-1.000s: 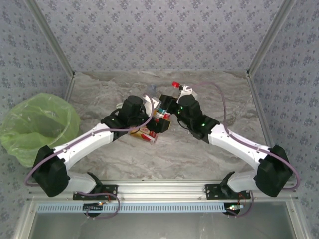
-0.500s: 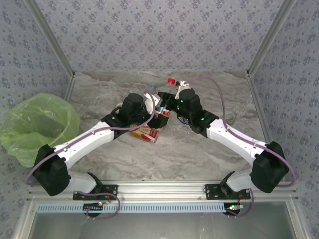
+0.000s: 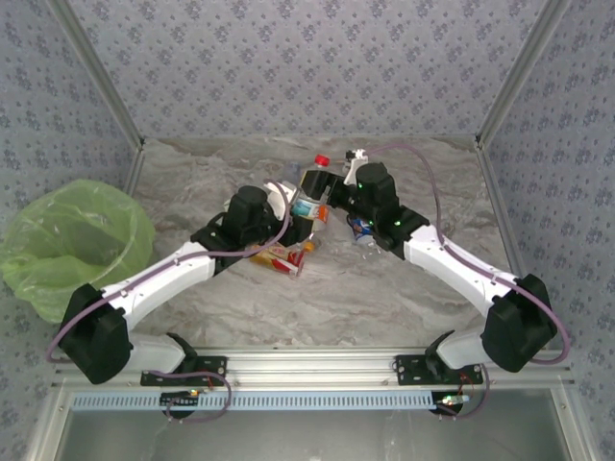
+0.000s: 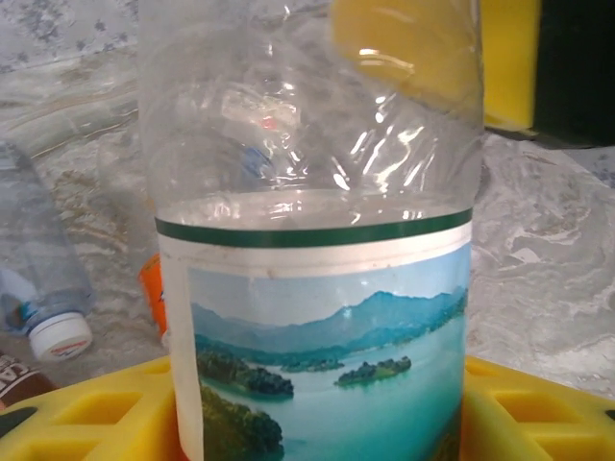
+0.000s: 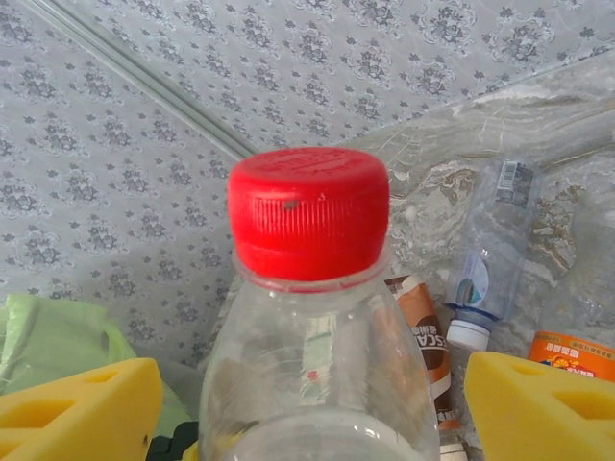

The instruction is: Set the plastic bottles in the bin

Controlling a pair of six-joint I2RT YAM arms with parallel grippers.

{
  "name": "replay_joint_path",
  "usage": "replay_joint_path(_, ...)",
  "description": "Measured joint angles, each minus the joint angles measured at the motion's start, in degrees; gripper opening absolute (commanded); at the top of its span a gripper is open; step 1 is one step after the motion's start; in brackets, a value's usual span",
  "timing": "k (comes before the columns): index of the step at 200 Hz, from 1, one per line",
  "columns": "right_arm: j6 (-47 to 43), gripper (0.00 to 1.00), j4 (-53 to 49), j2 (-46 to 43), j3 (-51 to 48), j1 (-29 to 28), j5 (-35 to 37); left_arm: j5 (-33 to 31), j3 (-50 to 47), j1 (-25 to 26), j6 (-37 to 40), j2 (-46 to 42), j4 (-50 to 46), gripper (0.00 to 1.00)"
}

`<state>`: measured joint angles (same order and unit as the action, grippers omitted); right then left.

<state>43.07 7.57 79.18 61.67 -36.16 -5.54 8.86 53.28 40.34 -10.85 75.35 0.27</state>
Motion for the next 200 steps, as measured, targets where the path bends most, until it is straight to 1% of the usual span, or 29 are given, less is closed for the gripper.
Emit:
replay_joint_path(7,0.0,0.87,0.0,-0.2,0.0,0.2,-0.2,-0.4,-0.2,-0.4,-0.4,0.0,0.0,0.54)
replay_joint_path(31,-0.1,0.91,-1.3,-2.1,0.0,0.7,0.4,-2.1,-0.9,-1.8,-1.5,-0.6,0.0,0.53)
replay_joint_path(49,-0.5,0.95,-2.6,-4.5,-0.1,1.0,2.3,-4.3,-1.8,-3.2,-1.9,-2.6,-0.2,0.53)
replay_joint_path(70,-0.7,0.96,-3.1,-7.6,-1.2,1.6,5.1,-8.0,-1.9,-4.7,-1.9,-6.1,-1.2,0.53)
replay_joint_path(100,-1.2,0.96,-5.3,-9.7,-2.9,2.6,9.0,-17.3,-1.4,-6.1,-1.4,-12.4,-4.6,0.53)
replay_joint_path(108,-1.5,0.96,-6.1,-9.7,-3.1,2.7,9.7,-21.2,-0.5,-6.3,-0.9,-14.1,-6.4,0.52)
replay_joint_path(121,-1.8,0.97,-6.8,-9.7,-3.5,2.7,10.7,-25.4,0.8,-6.7,0.1,-15.6,-8.1,0.52)
replay_joint_path(134,-2.1,0.99,-7.5,-9.7,-3.7,2.7,11.4,-30.0,2.5,-7.3,1.8,-17.4,-9.8,0.52)
replay_joint_path(184,-2.7,0.99,-7.9,-9.7,-3.8,2.7,13.4,-44.0,7.9,-8.3,9.4,-23.8,-13.3,0.5)
replay_joint_path(200,-2.9,0.99,-7.9,-9.7,-3.8,2.7,13.9,-48.5,9.2,-9.6,11.5,-25.8,-14.0,0.49)
